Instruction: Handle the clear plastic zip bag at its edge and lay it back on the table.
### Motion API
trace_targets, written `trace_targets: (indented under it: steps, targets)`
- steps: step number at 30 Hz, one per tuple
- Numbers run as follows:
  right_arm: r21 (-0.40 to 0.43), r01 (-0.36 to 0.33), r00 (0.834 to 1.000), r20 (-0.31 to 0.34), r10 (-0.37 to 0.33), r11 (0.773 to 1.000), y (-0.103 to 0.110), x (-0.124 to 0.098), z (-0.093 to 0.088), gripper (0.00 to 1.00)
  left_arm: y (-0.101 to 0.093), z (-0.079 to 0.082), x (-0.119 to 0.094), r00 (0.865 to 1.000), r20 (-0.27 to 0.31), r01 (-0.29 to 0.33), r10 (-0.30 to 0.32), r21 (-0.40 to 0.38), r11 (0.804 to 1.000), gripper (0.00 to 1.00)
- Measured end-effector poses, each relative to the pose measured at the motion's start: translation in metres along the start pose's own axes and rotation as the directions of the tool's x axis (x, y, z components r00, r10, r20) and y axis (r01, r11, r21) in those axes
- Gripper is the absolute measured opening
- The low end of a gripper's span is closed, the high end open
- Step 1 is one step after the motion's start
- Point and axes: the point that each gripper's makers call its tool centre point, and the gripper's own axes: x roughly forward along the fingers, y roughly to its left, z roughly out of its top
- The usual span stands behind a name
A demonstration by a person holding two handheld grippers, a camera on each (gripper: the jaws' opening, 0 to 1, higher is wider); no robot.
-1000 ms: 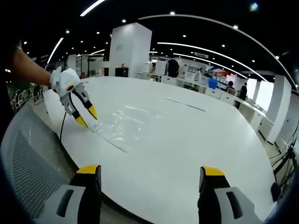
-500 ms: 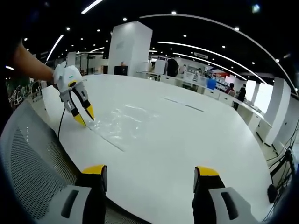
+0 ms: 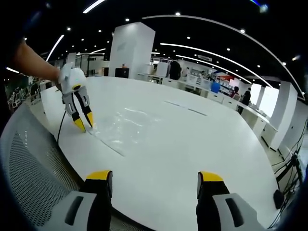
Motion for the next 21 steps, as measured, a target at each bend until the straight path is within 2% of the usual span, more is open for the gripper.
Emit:
trace_targets:
  steps: [3,7,13,17,21]
  targets:
    - [0.000,0.002,1.000,-0.005,-0.002,1.000,-0.0001,0.0000,-0.0006,0.71,-0.0020,-0.0002,0.0003,0.999,0.007,0.033,-0.033,-0.051,0.998,0.12]
    - [-0.003,0.002,1.000,-0.009,-0.002,1.000,0.0003,-0.0001,-0.0007,0.70,0.0009,-0.0010,-0.0001,0.999,0.031,0.035,-0.033,-0.095,0.995,0.11]
    - [-0.008,-0.009,1.000,-0.011,0.009,1.000,0.0013,0.0008,-0.0015,0.69,0.0002,0.0004,0.0000,0.999,0.048,0.022,-0.017,-0.105,0.994,0.09]
    - [-0.017,-0.018,1.000,-0.009,0.018,1.000,0.0036,0.0010,-0.0006,0.69,-0.0013,0.0013,0.0008,0.999,0.042,0.010,-0.007,-0.079,0.997,0.05]
    - [-0.022,-0.029,1.000,-0.006,0.029,0.999,0.0052,0.0010,-0.0008,0.65,0.0001,0.0008,0.0005,0.999,0.032,-0.009,0.013,-0.108,0.994,0.04]
